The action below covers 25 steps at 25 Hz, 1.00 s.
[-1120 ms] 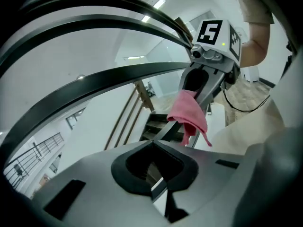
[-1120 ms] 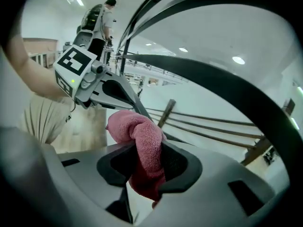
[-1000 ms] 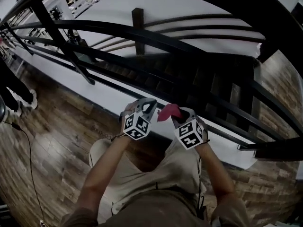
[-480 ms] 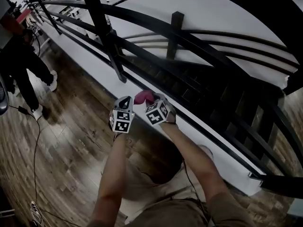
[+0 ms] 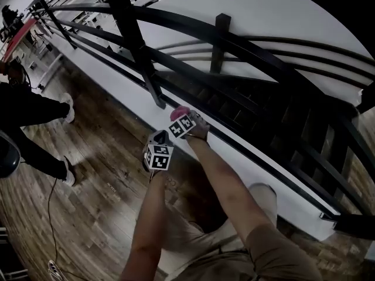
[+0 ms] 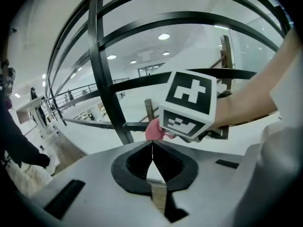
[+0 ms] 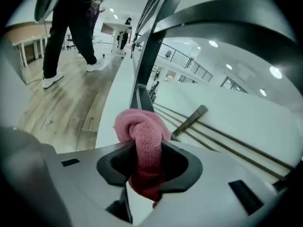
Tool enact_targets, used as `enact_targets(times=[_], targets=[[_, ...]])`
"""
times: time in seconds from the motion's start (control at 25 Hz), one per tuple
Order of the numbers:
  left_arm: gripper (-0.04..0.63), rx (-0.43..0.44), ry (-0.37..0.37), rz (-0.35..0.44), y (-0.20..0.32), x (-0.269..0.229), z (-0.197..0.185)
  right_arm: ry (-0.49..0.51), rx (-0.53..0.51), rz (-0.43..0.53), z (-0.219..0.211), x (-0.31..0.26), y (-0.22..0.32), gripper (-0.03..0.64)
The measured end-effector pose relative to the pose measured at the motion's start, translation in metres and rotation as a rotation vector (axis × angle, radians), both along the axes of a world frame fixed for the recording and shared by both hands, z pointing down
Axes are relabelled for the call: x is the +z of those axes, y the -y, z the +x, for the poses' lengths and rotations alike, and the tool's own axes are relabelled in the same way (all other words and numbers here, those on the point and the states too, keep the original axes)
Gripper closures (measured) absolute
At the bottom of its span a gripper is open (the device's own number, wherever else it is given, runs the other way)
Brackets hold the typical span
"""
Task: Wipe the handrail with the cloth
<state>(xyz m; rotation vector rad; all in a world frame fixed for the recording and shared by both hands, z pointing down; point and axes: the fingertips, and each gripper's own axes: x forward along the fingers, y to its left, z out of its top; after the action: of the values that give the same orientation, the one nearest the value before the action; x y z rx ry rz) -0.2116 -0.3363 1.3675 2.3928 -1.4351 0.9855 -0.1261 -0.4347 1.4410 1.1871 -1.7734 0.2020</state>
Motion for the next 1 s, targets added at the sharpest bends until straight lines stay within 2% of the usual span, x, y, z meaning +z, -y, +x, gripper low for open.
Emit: enact_targets(times=[0.12, 0.28, 0.48, 0.76, 1.0], targets=[[0.578, 0.027, 0.000, -0.009, -0.001, 0.004, 0.004, -0.036, -0.021, -0.009, 0.004, 0.005, 0.001, 0.476], [0.578, 0.070, -0.005, -0.005, 0.005, 0.006, 0.016, 0.001, -0.009, -0.030, 0.015, 0.004, -0.006, 0.476], [0.578, 0.178, 0.017, 0.006, -0.002, 0.006, 0.048, -0.006, 0.005, -0.006, 0.068, 0.004, -0.062, 0.476], [0.578, 0.419, 0.041, 0.041, -0.043, -0.010, 0.119, -0.006, 0.074, -0.027, 0.140, -0.002, -0.135, 0.476], [0.578, 0.567, -0.018, 0.029, -0.070, -0.026, 0.173, -0.040, 0.107, -0.043, 0.206, -0.003, -0.197, 0.477]])
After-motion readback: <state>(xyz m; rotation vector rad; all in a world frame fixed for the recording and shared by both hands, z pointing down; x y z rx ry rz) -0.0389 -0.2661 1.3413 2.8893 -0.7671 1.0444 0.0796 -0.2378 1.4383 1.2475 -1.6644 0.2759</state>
